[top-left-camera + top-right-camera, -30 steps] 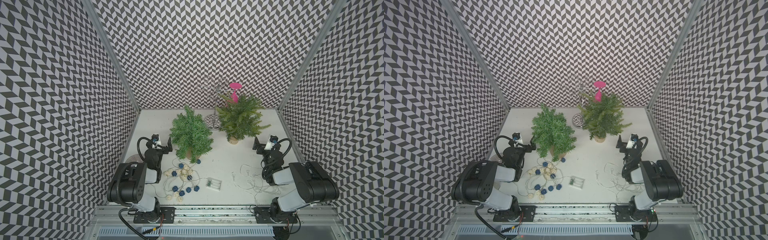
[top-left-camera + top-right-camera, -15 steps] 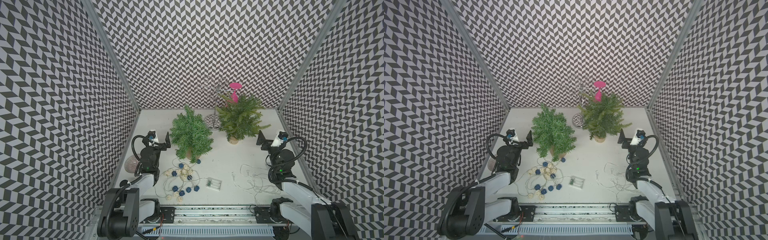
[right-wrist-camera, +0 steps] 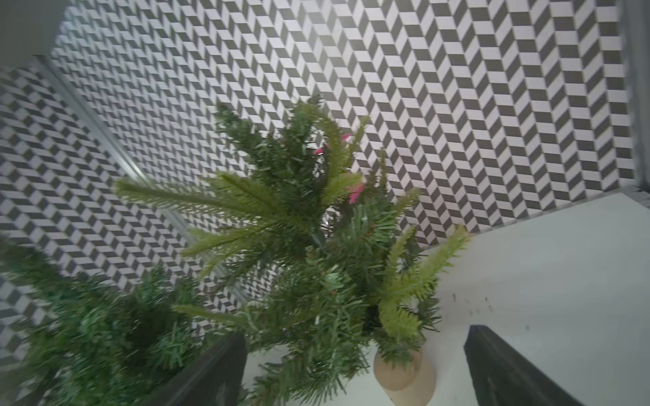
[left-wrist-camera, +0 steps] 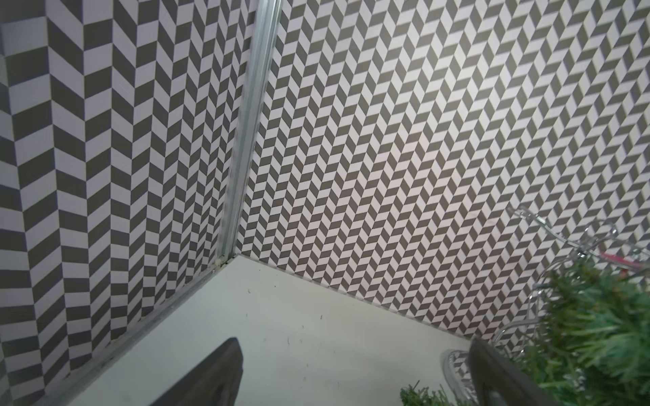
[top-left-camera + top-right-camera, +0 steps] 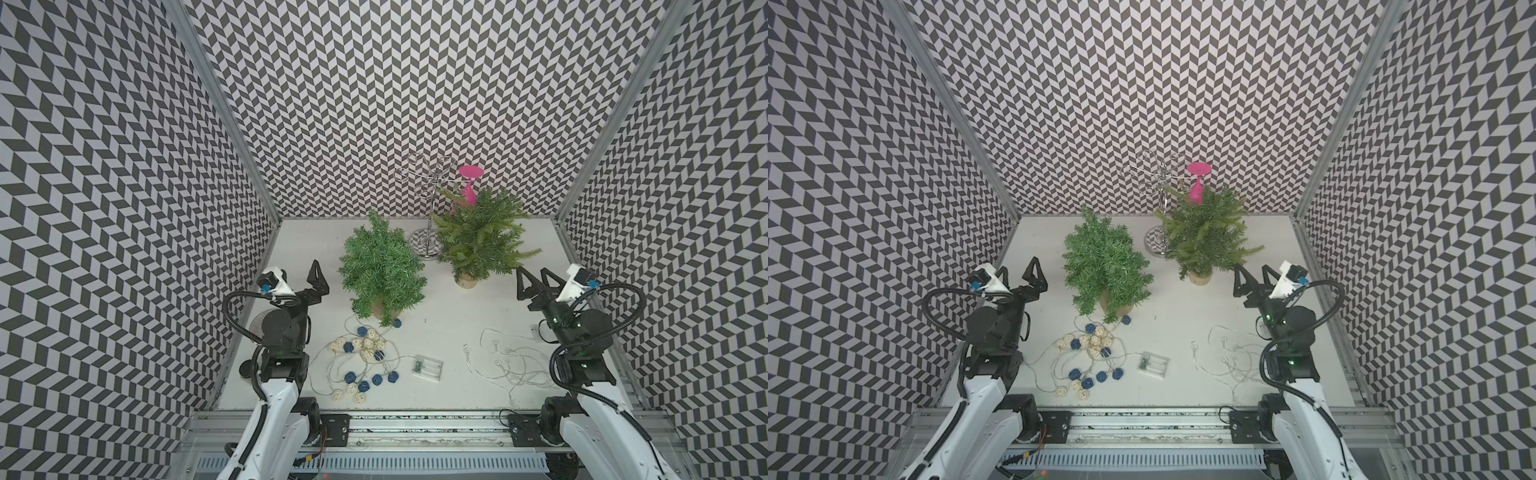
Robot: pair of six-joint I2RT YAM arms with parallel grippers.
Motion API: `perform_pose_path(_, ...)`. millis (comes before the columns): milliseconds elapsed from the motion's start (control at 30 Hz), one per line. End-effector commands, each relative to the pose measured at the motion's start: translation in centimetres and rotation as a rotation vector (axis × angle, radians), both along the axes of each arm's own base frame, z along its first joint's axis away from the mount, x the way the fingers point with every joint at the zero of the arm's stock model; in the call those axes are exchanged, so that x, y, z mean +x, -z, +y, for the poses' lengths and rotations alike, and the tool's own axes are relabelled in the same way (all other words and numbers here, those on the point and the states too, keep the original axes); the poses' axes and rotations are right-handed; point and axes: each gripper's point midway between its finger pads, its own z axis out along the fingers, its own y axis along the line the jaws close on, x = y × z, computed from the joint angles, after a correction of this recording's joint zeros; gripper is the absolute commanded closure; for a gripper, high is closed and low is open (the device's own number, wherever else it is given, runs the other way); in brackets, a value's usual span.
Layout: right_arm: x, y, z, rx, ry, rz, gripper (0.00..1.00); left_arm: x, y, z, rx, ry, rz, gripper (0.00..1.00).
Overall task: Wrap string light around the christmas tree
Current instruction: Pick up the light string from the center of the board.
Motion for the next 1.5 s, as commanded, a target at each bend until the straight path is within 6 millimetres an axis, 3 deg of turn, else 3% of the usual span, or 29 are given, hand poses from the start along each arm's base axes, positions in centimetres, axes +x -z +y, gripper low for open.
perform_pose_path(0,-2.5,-1.8,4.4,-0.041,-0.223,-0.036,0.01,-1.0,-0.2,-3.2,-0.125,0.214,0.039,0.01)
perform_pose_path(100,-4.3,-2.5,7.2,-0.107,-0.274,-0.059,0.01,-2.9,-0.4,-7.4,-0.120,0.472,-0.007,0.01)
perform_pose_path(233,-6.7,-2.6,11.0,-0.125,-0.386,-0.087,0.02,-4.6,0.1,-9.0,-0.174,0.574,0.027,0.01)
perform_pose_path(367,-7.9,-0.5,16.7,-0.244,-0.488,-0.055,0.05,-5.2,1.8,-9.3,-0.216,0.523,0.083,0.06)
perform_pose_path(433,-8.1,1.3,19.5,-0.330,-0.515,-0.032,0.05,-5.1,3.3,-10.1,-0.222,0.517,0.137,0.07)
perform_pose_path(500,-8.9,3.1,22.0,-0.397,-0.585,-0.023,0.06,-5.3,6.0,-12.2,-0.244,0.580,0.222,0.08)
perform_pose_path(600,-10.7,5.9,24.2,-0.440,-0.684,-0.043,0.10,-5.7,9.8,-13.8,-0.222,0.582,0.361,0.08)
perform_pose_path(733,-12.1,8.8,26.0,-0.489,-0.784,-0.051,0.13,-6.4,13.3,-14.4,-0.245,0.552,0.416,0.15)
perform_pose_path(833,-12.7,11.3,26.8,-0.542,-0.848,-0.003,0.17,-6.3,13.2,-15.2,-0.343,0.592,0.400,0.26)
perform_pose_path(900,-13.6,12.1,26.9,-0.534,-0.890,-0.010,0.19,-6.4,14.0,-16.2,-0.305,0.613,0.487,0.28)
perform_pose_path(1000,-14.0,13.3,26.8,-0.556,-0.898,-0.024,0.21,-6.5,16.9,-16.4,-0.168,0.568,0.663,0.27)
perform_pose_path(1167,-15.0,15.9,27.0,-0.620,-0.957,-0.030,0.25,-9.0,22.9,-17.1,-0.120,0.609,0.878,0.24)
perform_pose_path(1233,-15.3,16.7,27.5,-0.633,-0.987,-0.027,0.28,-9.3,23.6,-16.8,-0.076,0.590,0.902,0.25)
perform_pose_path(1333,-15.1,17.5,28.4,-0.645,-0.993,-0.020,0.31,-8.9,23.1,-16.5,-0.033,0.566,0.882,0.29)
perform_pose_path(1467,-14.8,18.4,29.3,-0.667,-1.002,-0.013,0.35,-8.4,22.7,-17.7,-0.016,0.610,0.867,0.47)
